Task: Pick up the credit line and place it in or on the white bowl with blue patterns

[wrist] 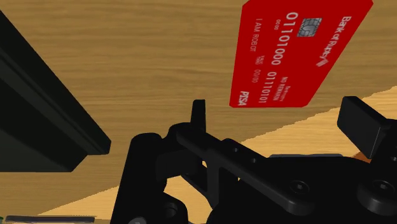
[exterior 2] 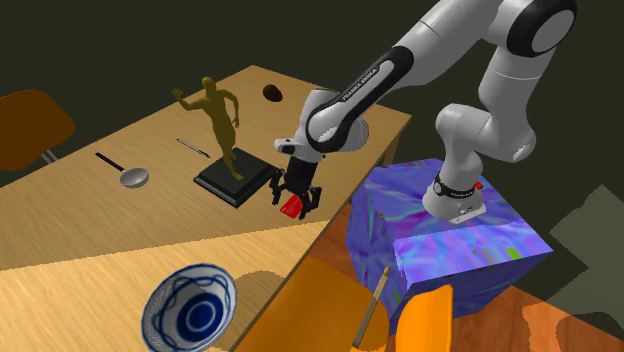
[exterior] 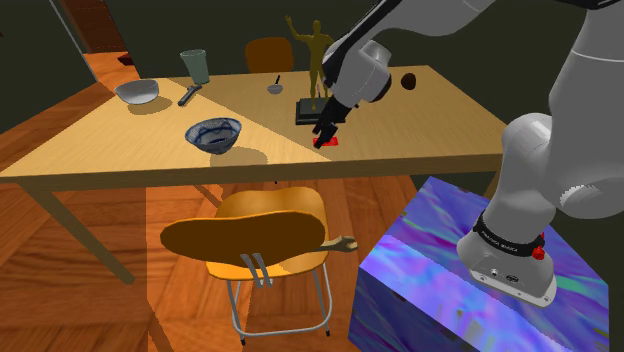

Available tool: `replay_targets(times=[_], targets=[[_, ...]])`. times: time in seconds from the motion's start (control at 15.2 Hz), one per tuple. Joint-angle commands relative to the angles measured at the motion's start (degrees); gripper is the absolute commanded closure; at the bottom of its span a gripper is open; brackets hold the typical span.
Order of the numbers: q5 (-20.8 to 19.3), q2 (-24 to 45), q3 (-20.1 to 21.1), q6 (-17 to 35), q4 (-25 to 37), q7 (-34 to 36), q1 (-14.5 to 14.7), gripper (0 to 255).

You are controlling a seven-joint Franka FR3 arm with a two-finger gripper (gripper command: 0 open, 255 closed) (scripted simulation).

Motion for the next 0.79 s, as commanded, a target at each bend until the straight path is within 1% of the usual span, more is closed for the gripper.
replay_targets(times=[0.0,0.33,0.4,0.73], targets=[[0.67,0.48,0.12,-0.03,0.25,-0.45,-0.03,0],[0.64,0.47,0.12,-0.04,0.25,-0.43,-0.03,0],[0.64,0.47,0.12,-0.04,0.25,-0.43,-0.03,255],[0.39,0.05,0.14,0.20,-0.12,-0.21,0.09,255]])
